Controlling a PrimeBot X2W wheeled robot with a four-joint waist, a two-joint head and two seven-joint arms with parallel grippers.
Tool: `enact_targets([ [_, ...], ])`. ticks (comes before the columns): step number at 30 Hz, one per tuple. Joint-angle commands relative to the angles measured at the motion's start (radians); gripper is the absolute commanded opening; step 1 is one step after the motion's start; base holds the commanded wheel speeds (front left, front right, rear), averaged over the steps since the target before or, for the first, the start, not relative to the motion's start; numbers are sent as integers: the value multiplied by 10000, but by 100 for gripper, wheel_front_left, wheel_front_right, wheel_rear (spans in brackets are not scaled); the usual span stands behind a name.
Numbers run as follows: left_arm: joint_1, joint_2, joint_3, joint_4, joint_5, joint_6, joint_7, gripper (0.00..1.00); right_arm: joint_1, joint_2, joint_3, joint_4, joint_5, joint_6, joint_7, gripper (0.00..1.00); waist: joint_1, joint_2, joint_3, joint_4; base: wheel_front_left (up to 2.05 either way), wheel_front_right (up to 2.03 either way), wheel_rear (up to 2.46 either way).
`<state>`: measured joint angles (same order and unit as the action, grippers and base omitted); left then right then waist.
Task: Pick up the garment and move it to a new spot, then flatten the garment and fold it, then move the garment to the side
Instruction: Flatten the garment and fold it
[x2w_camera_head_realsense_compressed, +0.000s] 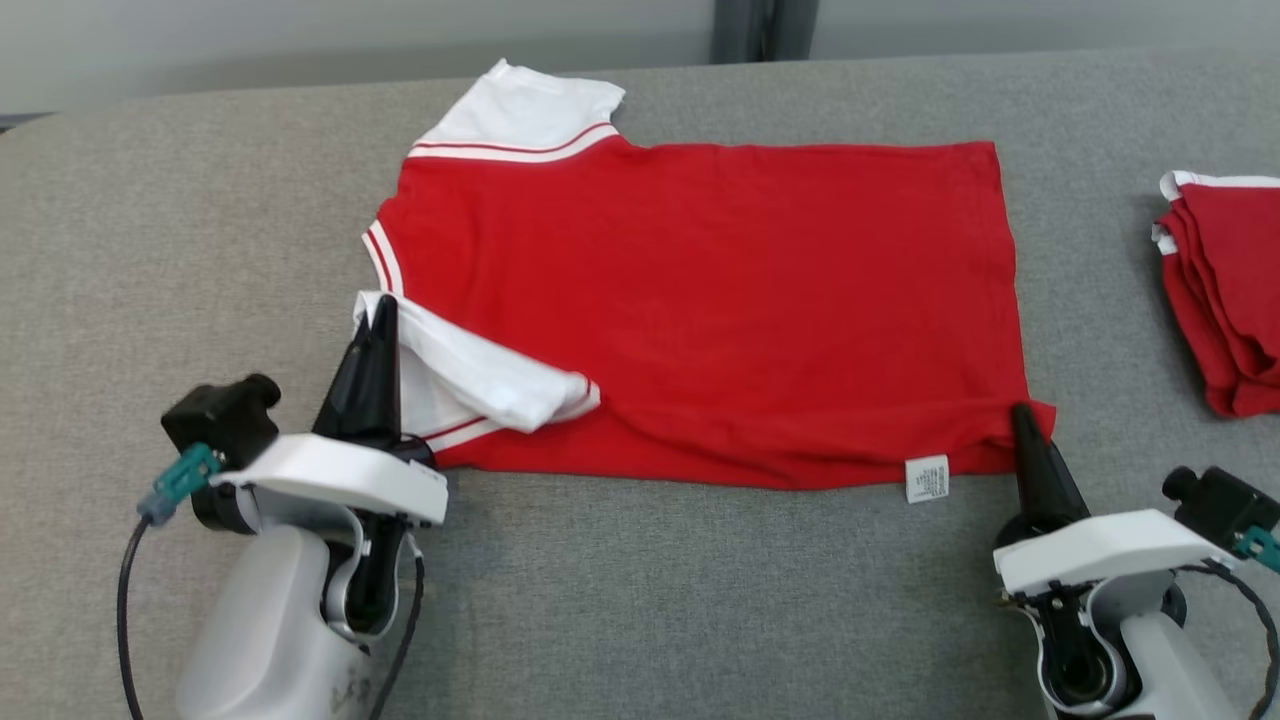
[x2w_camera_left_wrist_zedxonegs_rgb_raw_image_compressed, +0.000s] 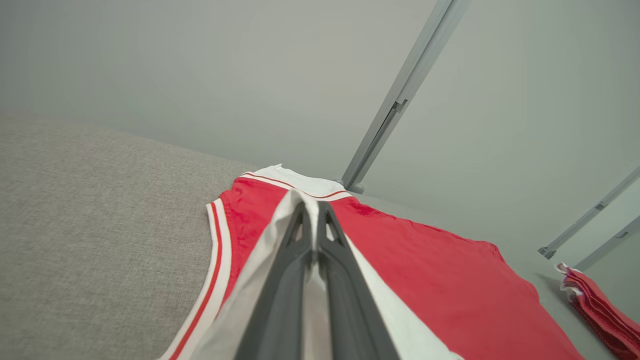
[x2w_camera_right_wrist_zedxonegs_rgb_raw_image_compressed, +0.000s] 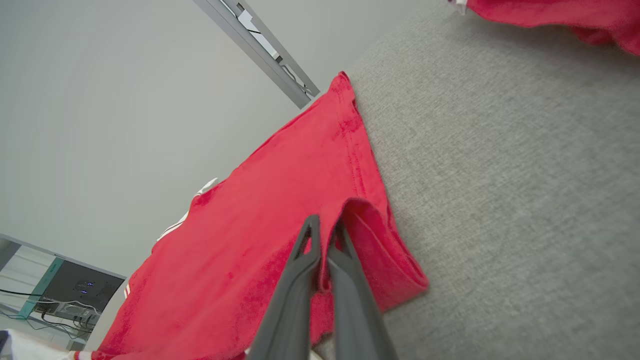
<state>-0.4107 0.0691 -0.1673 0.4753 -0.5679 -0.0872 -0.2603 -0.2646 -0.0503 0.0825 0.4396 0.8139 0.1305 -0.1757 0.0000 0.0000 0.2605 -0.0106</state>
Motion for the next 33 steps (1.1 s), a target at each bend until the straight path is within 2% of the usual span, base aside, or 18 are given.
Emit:
enact_targets([
  [1,-271,26,81,152,68,-32,-45,0,-195,-40,13,102,-48,5,-41,0,0,0,158,-114,0,0,0],
  [12,-1196,-96,769,1093,900,-213,-55,0,-1681,-22,301,1540,-139,5,31,1,0,0,519,-296,0,0,0],
  [13,-1216,-103,827,1130,970,-225,-56,0,-1817,-20,301,1674,-107,7,25,18,0,0,532,-283,0,0,0],
  [14,-1248,-116,866,1168,1031,-236,-54,8,-1953,-19,287,1807,-61,7,2,40,0,0,546,-267,0,0,0],
  [15,-1296,-127,923,1188,1071,-248,-55,33,-2078,-17,277,1906,28,7,-24,56,0,0,557,-249,0,0,0],
  [16,-1342,-132,986,1196,1116,-261,-55,58,-2195,-14,278,2012,102,7,-45,100,0,0,566,-232,0,0,0],
  [17,-1396,-148,1056,1242,1201,-264,-55,100,-2403,-15,312,2202,250,7,-60,100,0,0,584,-206,0,0,0],
  [27,-1516,-162,998,1263,1085,-361,-56,100,-3359,-13,474,2936,940,13,-118,100,0,0,633,-161,0,0,0],
  [33,-1302,-165,972,964,1106,-401,-56,100,-3788,-123,348,3150,832,13,-404,100,0,0,619,-128,0,0,0],
])
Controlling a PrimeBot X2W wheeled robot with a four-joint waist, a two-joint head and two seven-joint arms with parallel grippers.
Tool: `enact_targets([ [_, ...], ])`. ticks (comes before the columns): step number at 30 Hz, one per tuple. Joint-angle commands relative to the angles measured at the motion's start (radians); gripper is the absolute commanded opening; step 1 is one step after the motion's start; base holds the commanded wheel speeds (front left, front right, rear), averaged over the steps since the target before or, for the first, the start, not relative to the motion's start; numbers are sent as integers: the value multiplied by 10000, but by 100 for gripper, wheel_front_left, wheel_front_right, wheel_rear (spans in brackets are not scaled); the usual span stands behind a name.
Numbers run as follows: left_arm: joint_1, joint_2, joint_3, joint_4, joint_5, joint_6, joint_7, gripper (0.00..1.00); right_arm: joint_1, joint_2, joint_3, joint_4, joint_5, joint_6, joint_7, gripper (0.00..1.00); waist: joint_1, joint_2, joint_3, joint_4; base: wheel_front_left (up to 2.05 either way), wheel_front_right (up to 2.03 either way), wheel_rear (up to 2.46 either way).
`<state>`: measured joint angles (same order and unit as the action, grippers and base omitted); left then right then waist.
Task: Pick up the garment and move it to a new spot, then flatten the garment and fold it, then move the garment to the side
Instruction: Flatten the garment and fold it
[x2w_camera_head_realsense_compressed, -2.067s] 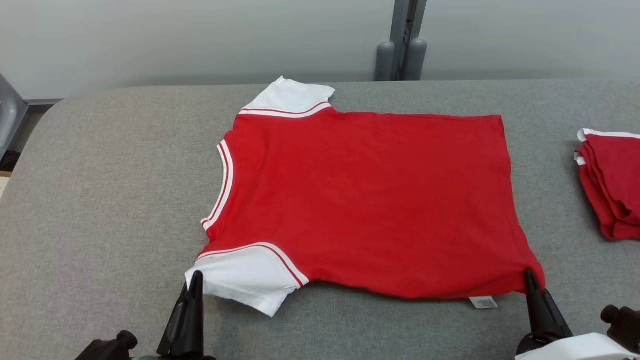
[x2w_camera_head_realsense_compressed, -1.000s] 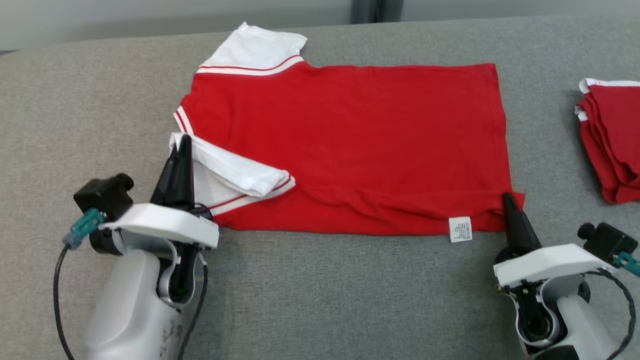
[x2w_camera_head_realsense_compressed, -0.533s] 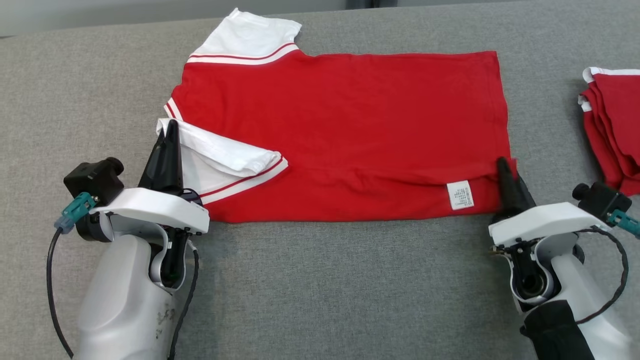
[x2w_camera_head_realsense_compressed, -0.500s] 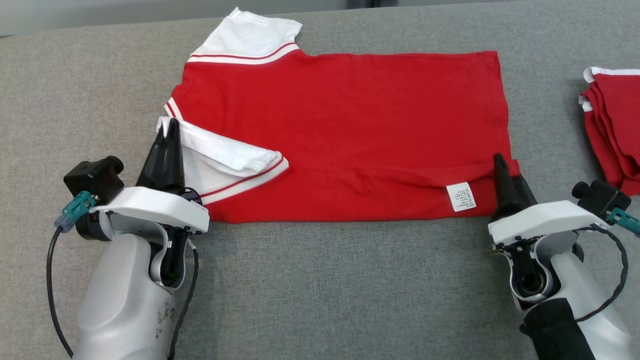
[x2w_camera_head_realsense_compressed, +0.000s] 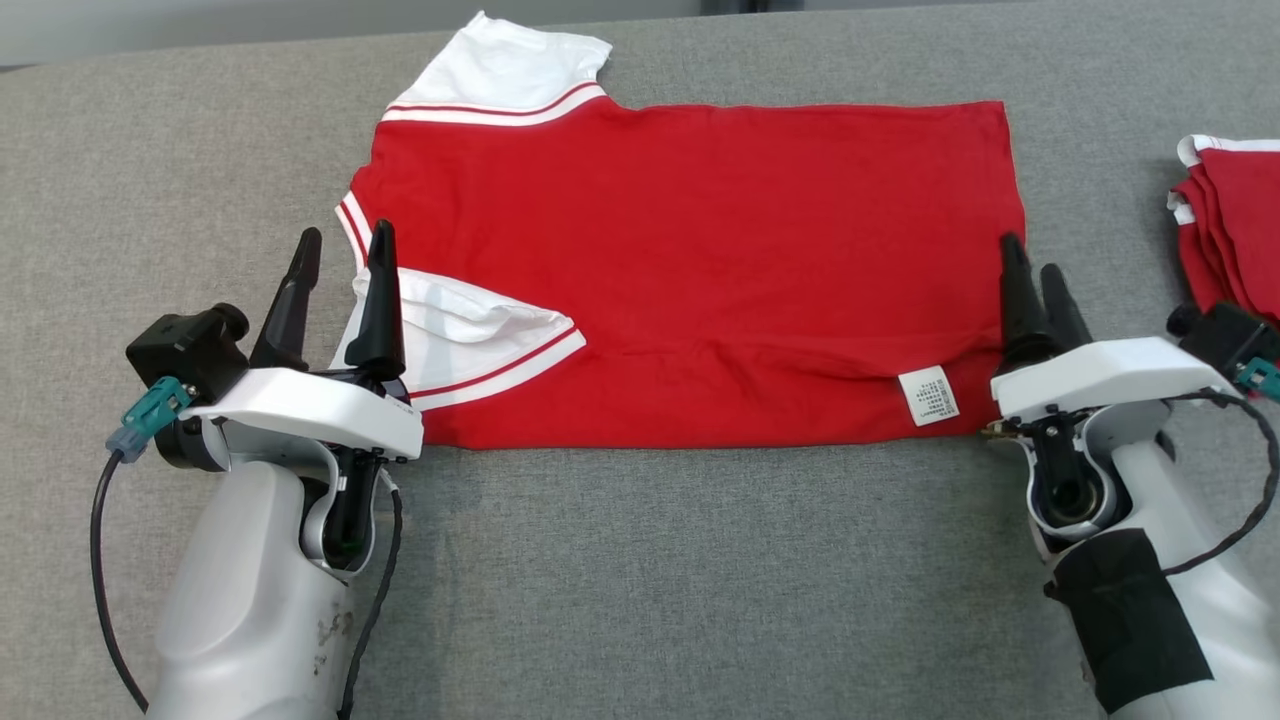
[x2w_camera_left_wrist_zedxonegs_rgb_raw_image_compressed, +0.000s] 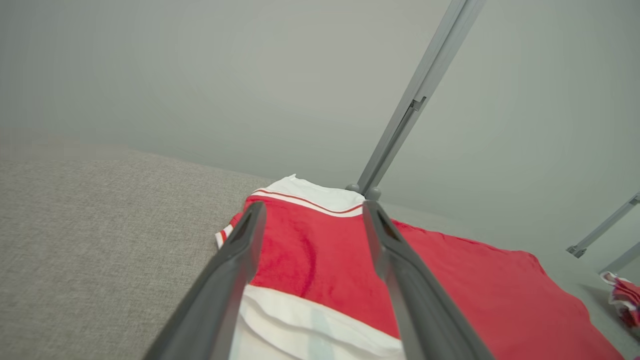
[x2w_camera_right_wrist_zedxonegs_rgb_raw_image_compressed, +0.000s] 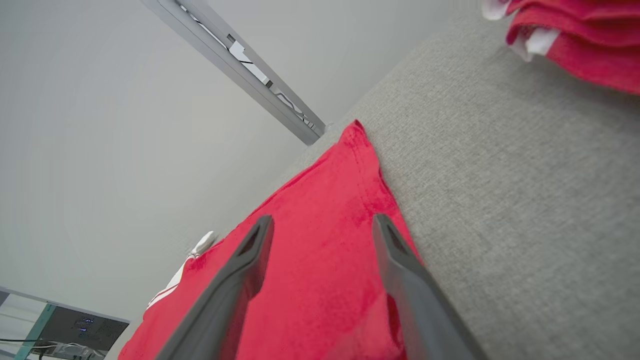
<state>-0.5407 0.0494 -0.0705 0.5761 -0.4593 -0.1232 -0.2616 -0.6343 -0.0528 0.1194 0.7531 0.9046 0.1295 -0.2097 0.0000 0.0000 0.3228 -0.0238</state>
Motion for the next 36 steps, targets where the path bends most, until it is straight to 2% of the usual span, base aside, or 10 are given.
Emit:
enact_targets([
  [1,72,35,4,-111,11,-48,-43,100,-167,-146,-24,50,-145,23,-128,100,0,0,-13,16,0,0,0],
  [5,443,34,21,-439,-69,-71,-42,100,-265,-293,6,71,-454,23,-339,100,0,0,-93,73,0,0,0],
  [12,1419,35,-3,-362,176,-47,-43,100,429,-619,-82,-540,-1817,23,-569,100,0,0,-409,129,0,0,0],
  [15,1821,130,78,-57,199,200,16,100,976,-601,-483,-1214,-2505,21,-571,100,0,0,-589,99,0,0,0],
  [22,2480,302,354,286,-67,894,1019,100,2480,-285,-1094,-2604,-3769,21,-575,100,0,0,-934,18,0,0,0],
  [31,2547,402,381,241,-371,1256,2288,100,3379,-53,-1157,-3268,-4144,21,-305,100,0,0,-1017,-364,0,0,0],
  [32,2517,418,359,268,-362,1296,2381,90,3420,-40,-1153,-3287,-4185,21,-269,100,0,0,-1006,-415,0,0,0],
  [34,2487,431,270,361,-336,1340,2656,40,3487,-20,-1134,-3316,-4263,21,-174,100,0,0,-987,-505,0,0,0],
  [35,2476,438,236,390,-329,1368,2756,25,3528,-14,-1121,-3306,-4298,21,-95,100,0,0,-977,-540,0,0,0],
  [36,2466,467,183,409,-281,1405,2861,0,3560,-8,-1093,-3279,-4330,21,-16,100,0,0,-970,-569,0,0,0],
])
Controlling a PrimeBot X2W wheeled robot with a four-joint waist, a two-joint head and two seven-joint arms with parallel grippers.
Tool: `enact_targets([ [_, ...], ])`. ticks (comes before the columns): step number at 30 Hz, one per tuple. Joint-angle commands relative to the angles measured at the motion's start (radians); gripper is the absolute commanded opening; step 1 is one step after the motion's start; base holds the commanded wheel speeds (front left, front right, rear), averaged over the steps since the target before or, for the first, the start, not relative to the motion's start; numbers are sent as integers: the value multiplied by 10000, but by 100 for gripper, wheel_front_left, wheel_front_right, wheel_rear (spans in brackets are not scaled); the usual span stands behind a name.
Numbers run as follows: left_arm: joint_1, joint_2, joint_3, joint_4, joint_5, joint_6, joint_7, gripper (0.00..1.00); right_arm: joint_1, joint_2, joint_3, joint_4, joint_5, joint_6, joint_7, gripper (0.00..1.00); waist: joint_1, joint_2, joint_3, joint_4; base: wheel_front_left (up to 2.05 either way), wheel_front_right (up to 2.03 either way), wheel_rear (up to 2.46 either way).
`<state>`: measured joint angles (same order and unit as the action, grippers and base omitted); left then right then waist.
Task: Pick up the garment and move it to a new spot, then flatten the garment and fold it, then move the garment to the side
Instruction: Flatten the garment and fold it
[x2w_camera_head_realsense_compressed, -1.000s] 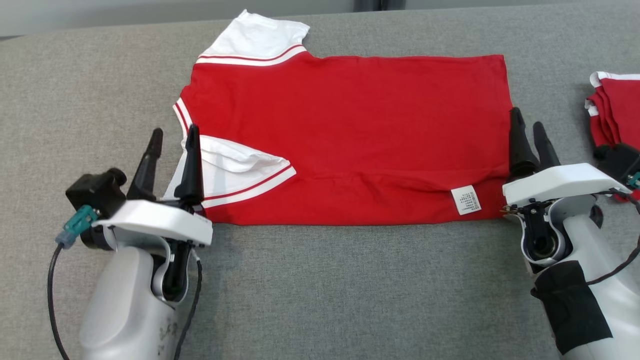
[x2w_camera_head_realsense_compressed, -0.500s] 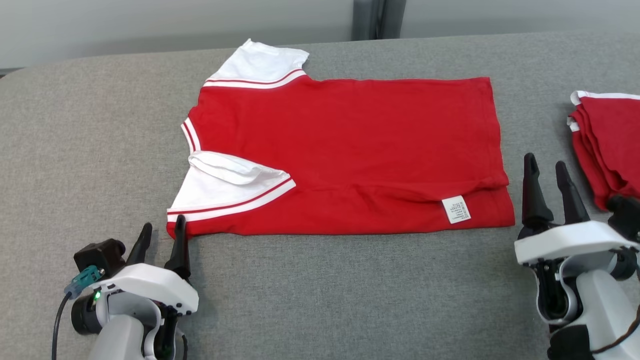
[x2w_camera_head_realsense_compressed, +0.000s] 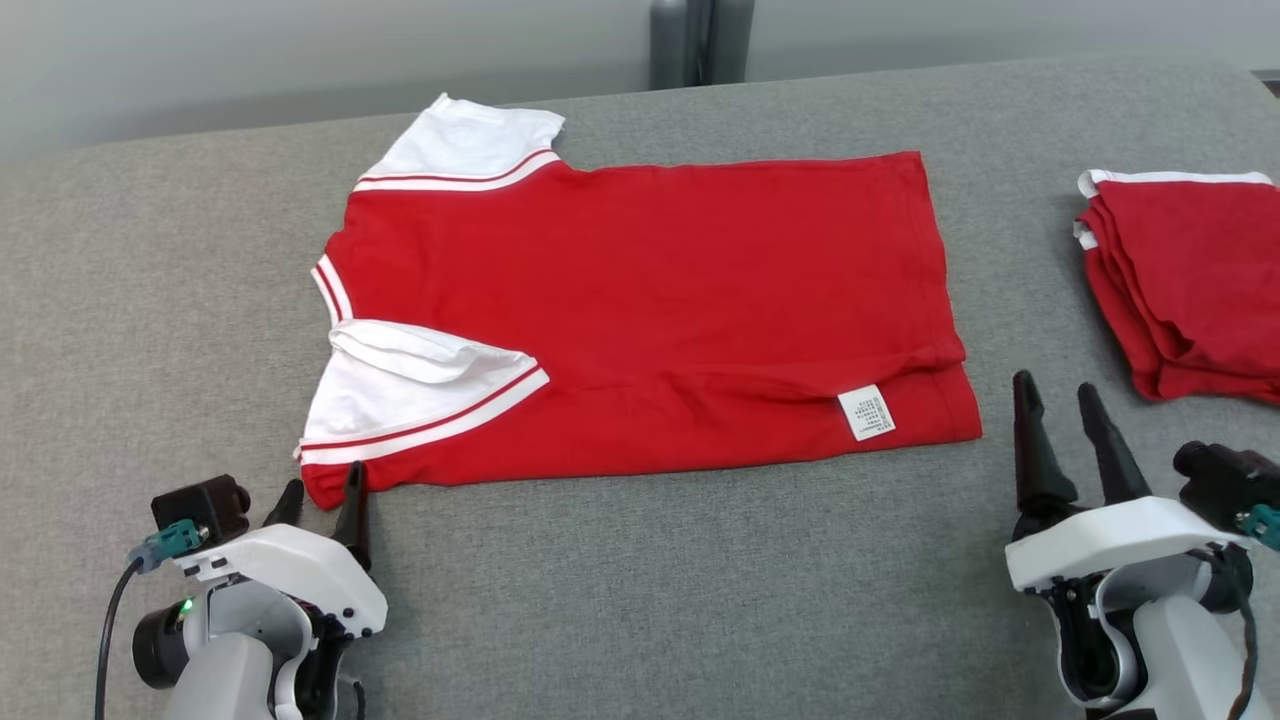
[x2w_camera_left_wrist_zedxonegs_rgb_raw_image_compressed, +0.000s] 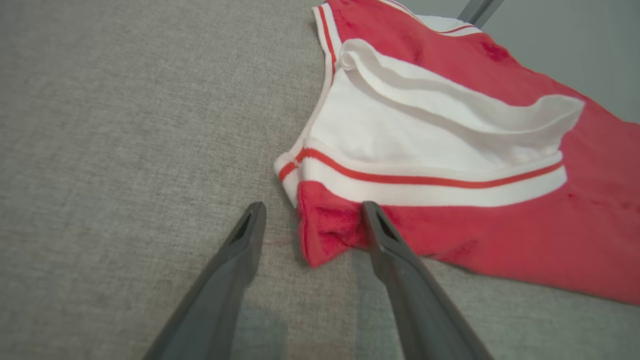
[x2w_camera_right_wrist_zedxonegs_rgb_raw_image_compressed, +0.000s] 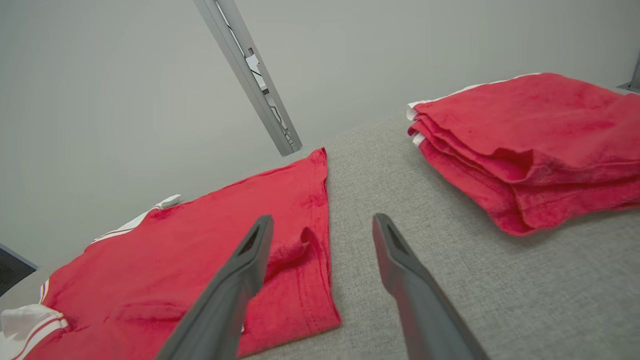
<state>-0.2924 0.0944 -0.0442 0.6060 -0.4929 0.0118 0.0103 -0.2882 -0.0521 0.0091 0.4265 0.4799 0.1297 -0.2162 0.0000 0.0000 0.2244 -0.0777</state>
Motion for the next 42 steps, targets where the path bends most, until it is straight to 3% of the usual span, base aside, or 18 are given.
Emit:
enact_targets([
  [1,-25,43,-134,115,106,64,197,0,123,-12,36,24,-116,19,146,100,0,0,20,-53,0,0,0],
  [12,-86,121,-324,-954,296,39,-470,0,-270,-16,166,1105,-325,19,1078,100,0,0,78,295,0,0,0],
  [22,138,4,-690,-1907,353,24,-564,0,-1316,7,278,3262,-7,19,1653,100,0,0,94,753,0,0,0],
  [23,149,-5,-721,-1950,345,5,-583,0,-1395,15,364,3443,112,19,1710,69,0,0,87,777,0,0,0],
  [24,156,-10,-754,-1986,358,-6,-617,0,-1471,18,457,3602,182,19,1698,45,0,0,78,796,0,0,0],
  [26,186,-1,-812,-2049,395,-4,-669,0,-1619,37,568,3865,278,19,1562,26,0,0,44,832,0,0,0],
  [27,199,9,-840,-2083,417,-22,-703,0,-1697,38,627,3928,427,19,1534,0,0,0,21,845,0,0,0],
  [33,436,115,-979,-2402,457,-169,-787,0,-1753,-21,786,3594,1266,19,1369,0,0,0,-241,856,0,0,0],
  [42,1695,445,-1053,-3628,345,-115,-502,0,-199,-801,459,1355,2363,18,2541,0,0,0,-795,800,0,0,0],
])
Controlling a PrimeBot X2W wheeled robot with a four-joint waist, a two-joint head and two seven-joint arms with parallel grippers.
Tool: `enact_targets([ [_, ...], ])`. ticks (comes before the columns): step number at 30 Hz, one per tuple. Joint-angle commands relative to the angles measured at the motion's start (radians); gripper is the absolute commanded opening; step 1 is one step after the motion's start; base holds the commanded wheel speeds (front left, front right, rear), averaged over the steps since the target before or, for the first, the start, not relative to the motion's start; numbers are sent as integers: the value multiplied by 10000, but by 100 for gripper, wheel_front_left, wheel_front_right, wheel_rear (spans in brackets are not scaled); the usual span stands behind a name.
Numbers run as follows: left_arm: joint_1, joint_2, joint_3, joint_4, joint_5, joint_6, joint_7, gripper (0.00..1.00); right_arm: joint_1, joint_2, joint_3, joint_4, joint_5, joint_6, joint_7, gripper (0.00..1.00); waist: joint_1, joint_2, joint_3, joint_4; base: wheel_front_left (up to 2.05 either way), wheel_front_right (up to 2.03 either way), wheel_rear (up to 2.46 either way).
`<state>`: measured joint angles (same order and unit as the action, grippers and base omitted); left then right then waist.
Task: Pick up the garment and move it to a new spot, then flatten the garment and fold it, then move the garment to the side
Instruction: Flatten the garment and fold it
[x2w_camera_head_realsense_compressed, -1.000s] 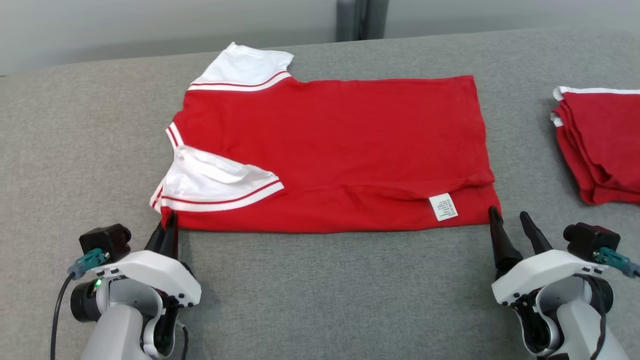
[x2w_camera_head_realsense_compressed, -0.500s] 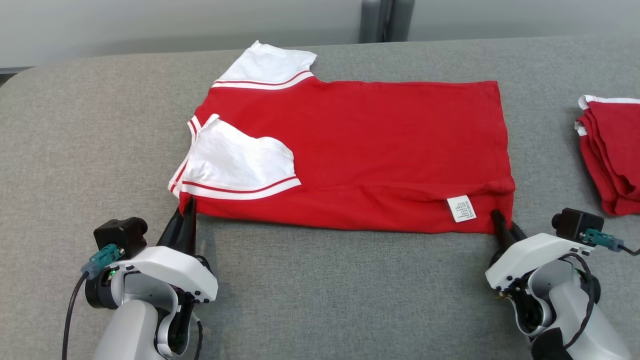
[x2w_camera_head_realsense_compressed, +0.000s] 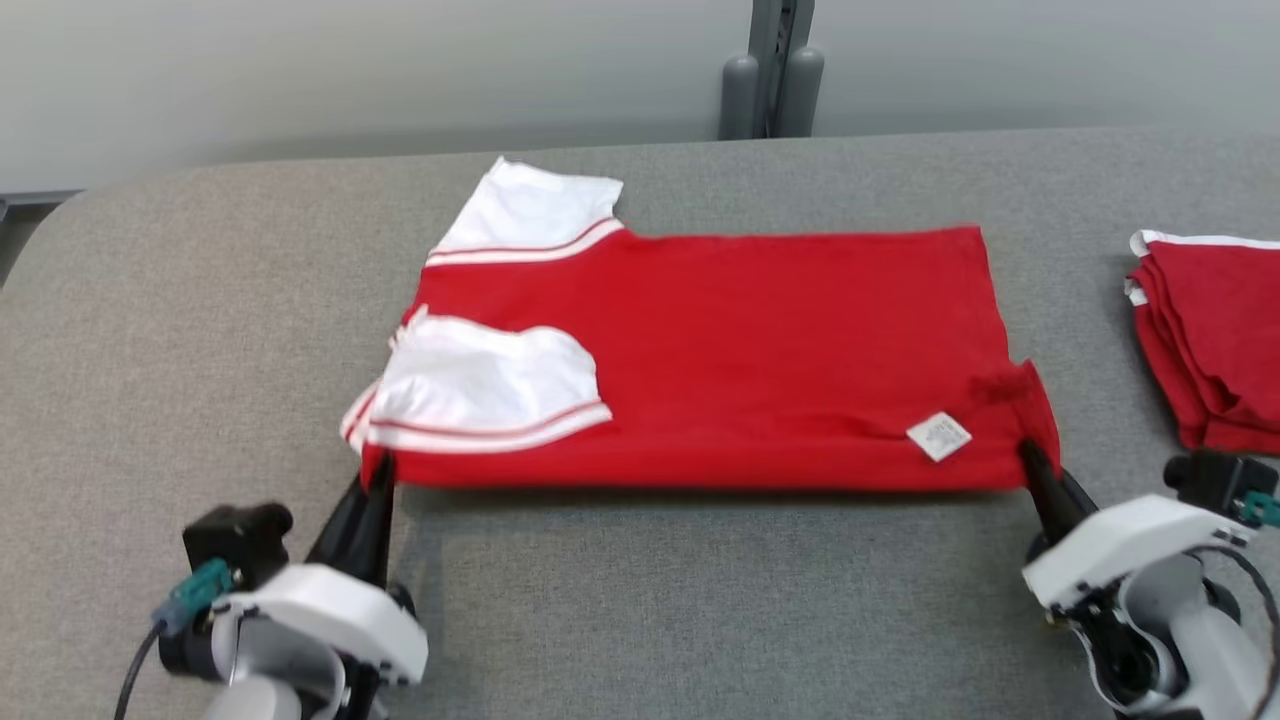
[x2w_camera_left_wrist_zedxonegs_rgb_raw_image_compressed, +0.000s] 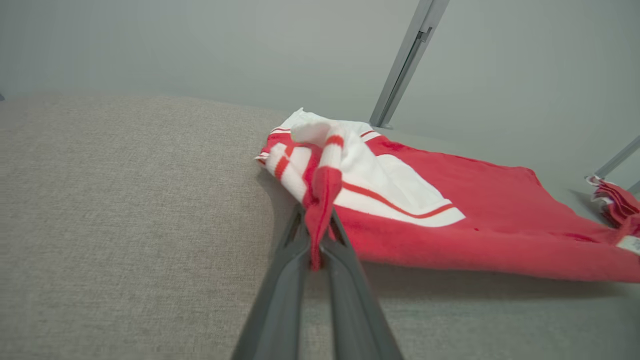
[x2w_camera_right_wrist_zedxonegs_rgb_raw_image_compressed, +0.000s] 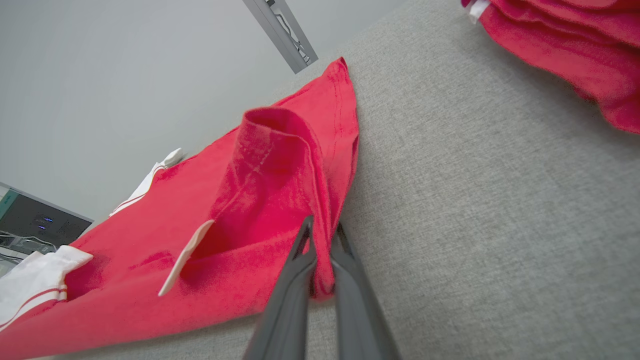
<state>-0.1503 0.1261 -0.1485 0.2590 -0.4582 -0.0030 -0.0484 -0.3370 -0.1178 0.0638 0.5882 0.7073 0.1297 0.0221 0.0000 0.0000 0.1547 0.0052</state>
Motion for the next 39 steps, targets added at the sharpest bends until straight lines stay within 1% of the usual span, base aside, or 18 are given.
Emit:
enact_targets([
  [1,502,152,-42,-357,-24,45,187,0,563,-233,-174,-552,161,18,334,0,0,0,-147,-33,0,0,0],
  [2,502,152,-42,-357,-24,45,187,0,563,-233,-174,-552,161,18,334,0,0,0,-147,-33,0,0,0],
  [3,1011,209,-140,-771,-73,59,442,0,1118,-345,-394,-1122,201,12,674,0,0,0,-232,-28,0,0,0],
  [6,1814,293,-240,-1402,-142,150,787,0,1942,-303,-729,-1973,221,13,1162,0,0,0,-310,1,0,0,0],
  [7,1814,293,-240,-1402,-142,150,787,0,1942,-303,-729,-1973,221,13,1162,0,0,0,-310,1,0,0,0],
  [12,2875,315,-338,-2282,-287,317,1168,0,3221,-14,-1554,-3307,15,13,1870,0,0,0,-361,47,0,0,0],
  [15,3193,273,-398,-2451,-304,427,1251,0,3644,220,-1939,-3756,-179,12,2158,0,0,0,-343,26,0,0,0],
  [19,3270,184,-489,-2233,-319,505,1296,0,3874,471,-2201,-3920,-415,12,2291,1,0,0,-325,-36,0,0,0],
  [20,3273,170,-517,-2166,-341,520,1324,0,3879,503,-2230,-3905,-504,12,2272,20,0,0,-313,-57,0,0,0],
  [21,3273,183,-540,-2097,-330,521,1359,3,3868,532,-2248,-3879,-561,13,2247,40,0,0,-300,-78,0,0,0],
  [22,3264,205,-550,-2041,-311,528,1379,28,3868,555,-2272,-3856,-601,12,2209,71,0,0,-289,-96,0,0,0],
  [23,3267,236,-561,-1983,-287,550,1413,49,3876,574,-2283,-3826,-631,13,2206,100,0,0,-272,-120,0,0,0],
  [24,3278,259,-578,-1938,-273,565,1428,97,3878,599,-2281,-3817,-694,13,2156,100,0,0,-250,-150,0,0,0],
  [25,3281,271,-581,-1904,-283,557,1470,100,3886,610,-2305,-3809,-705,13,2103,100,0,0,-233,-174,0,0,0],
  [32,3127,544,-363,-1943,-226,677,1419,100,3850,645,-2478,-3737,-991,13,1630,100,0,0,-62,-412,0,0,0],
  [36,2642,852,-290,-1973,-43,629,1415,100,3629,645,-2396,-3889,-1194,13,1342,100,0,0,29,-585,0,0,0],
  [39,1994,1139,-236,-1885,152,575,1504,100,3419,645,-2216,-4040,-1338,13,1140,100,0,0,124,-745,0,0,0],
])
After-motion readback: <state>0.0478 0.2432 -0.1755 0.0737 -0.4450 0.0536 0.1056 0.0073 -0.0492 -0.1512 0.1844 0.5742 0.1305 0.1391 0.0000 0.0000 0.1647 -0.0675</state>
